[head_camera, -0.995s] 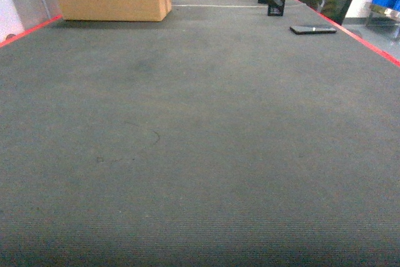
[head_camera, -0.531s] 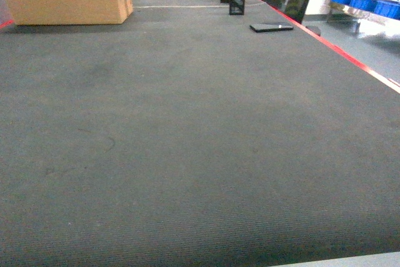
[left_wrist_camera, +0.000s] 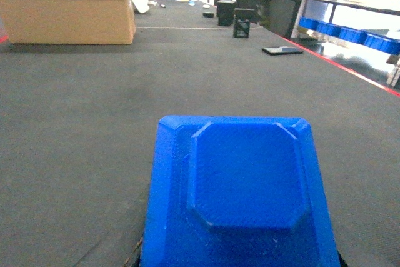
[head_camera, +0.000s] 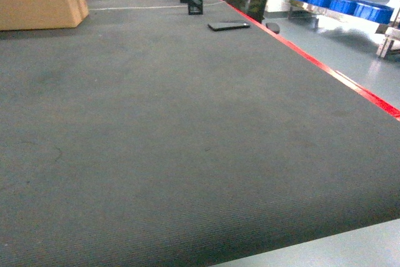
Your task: Sort blue parts and orange caps into right shelf containers
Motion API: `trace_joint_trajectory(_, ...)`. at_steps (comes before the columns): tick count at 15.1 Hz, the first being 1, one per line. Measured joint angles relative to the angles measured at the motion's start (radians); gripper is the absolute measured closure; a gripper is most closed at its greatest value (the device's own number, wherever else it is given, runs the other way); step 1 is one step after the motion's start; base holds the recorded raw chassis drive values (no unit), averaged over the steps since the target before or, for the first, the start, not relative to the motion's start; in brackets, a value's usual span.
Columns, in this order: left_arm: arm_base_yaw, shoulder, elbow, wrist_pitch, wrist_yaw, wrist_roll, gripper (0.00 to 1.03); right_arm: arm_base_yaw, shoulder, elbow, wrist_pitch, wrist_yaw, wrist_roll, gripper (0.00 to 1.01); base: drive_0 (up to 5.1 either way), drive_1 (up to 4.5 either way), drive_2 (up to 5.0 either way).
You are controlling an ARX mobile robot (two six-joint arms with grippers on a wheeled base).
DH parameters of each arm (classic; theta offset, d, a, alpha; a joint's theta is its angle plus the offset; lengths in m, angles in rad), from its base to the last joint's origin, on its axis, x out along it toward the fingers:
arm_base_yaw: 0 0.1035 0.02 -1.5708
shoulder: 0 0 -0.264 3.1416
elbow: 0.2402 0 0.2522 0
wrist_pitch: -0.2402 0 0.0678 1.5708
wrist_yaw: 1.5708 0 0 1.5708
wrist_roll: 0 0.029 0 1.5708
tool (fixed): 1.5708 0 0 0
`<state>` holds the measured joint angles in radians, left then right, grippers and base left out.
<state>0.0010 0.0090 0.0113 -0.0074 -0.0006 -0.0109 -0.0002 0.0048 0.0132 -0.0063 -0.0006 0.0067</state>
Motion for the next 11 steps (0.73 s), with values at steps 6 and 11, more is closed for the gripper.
trace_joint_trajectory(6, 0.0, 0.0, 0.0, 0.0, 0.0, 0.0, 0.61, 0.0, 0.0, 0.0, 0.0, 0.0, 0.0, 0.58, -1.6, -1.57, -1.6)
trace_joint_trajectory(11, 0.0, 0.0, 0.0, 0.0, 0.0, 0.0, 0.61, 0.0, 0.0, 0.0, 0.0, 0.0, 0.0, 0.58, -1.5, -1.54, -1.5)
